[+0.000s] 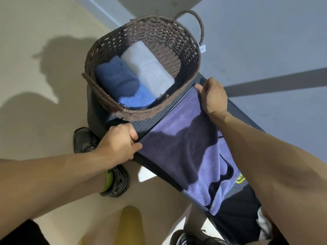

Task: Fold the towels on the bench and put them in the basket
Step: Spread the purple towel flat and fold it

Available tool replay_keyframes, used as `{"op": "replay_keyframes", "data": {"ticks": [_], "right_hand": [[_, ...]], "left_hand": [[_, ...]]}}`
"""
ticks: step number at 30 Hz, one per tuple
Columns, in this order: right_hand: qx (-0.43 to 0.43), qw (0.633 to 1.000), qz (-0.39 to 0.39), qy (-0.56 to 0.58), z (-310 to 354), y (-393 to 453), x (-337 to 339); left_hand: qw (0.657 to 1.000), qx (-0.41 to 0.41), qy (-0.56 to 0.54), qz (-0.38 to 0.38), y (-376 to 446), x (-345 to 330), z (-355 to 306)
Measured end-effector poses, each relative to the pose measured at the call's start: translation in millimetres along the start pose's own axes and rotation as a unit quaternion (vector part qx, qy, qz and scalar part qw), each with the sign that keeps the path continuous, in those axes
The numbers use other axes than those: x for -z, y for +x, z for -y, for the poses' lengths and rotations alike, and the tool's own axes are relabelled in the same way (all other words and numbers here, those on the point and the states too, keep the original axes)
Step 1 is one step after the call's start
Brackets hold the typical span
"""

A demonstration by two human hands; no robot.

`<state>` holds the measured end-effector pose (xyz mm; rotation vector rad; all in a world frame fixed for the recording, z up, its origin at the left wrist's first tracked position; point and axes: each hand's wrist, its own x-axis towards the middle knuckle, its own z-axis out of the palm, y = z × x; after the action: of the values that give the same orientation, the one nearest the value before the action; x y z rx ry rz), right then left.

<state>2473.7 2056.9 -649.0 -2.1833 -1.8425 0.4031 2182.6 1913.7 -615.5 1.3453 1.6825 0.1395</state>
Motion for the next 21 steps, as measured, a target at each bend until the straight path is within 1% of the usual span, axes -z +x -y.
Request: {"op": "replay_keyframes", "data": {"ticks": [2,4,5,7,8,9,10,11,13,15,16,17,18,21], "right_hand": [[-0.038,0.999,0.018,0.033,5.7,4.7,4.2],[-0.052,0.994,0.041,0.086,12.7,3.2,16.1],[-0.042,0.993,0.035,0.103,14.8,-1.5,24.8],[-0.019,0.993,-0.018,0.117,13.0,-20.3,48.9],[-0.015,0.991,-0.044,0.123,8.5,-34.3,62.8],[-0.016,0.991,-0.058,0.122,1.5,-50.0,77.0],[-0.024,0.992,-0.056,0.109,-6.3,-66.9,91.6],[-0.038,0.995,-0.035,0.088,-14.6,-84.7,105.0],[-0.075,0.994,0.048,0.056,-33.9,-121.2,125.3],[-0.114,0.983,0.141,0.037,-54.4,-158.4,133.3],[-0.13,0.976,0.171,0.03,-64.3,-177.1,131.8],[-0.142,0.973,0.181,0.025,-72.7,-195.1,127.7],[-0.15,0.973,0.172,0.024,-78.9,-211.7,122.0],[-0.147,0.98,0.118,0.054,-88.6,-245.7,99.9]], "left_hand": [[0.996,-0.036,0.081,-0.006,2.7,4.2,-4.3],[0.98,-0.056,0.19,0.013,0.9,8.0,-13.9],[0.962,-0.064,0.265,0.014,-1.1,8.9,-19.7],[0.899,-0.095,0.427,-0.005,-6.6,6.1,-35.0],[0.872,-0.115,0.475,-0.009,-9.5,2.7,-44.2],[0.858,-0.14,0.494,-0.008,-11.8,-1.8,-53.8],[0.855,-0.168,0.491,0.002,-13.3,-7.2,-63.8],[0.86,-0.198,0.471,0.018,-13.9,-13.0,-74.1],[0.875,-0.242,0.416,0.051,-15.3,-25.7,-94.3],[0.873,-0.278,0.397,0.06,-15.1,-40.8,-112.3],[0.868,-0.293,0.397,0.055,-13.7,-48.4,-119.3],[0.864,-0.305,0.398,0.048,-11.6,-55.7,-125.5],[0.86,-0.312,0.401,0.043,-8.5,-62.2,-130.4],[0.853,-0.296,0.426,0.054,7.1,-75.5,-133.4]]}}
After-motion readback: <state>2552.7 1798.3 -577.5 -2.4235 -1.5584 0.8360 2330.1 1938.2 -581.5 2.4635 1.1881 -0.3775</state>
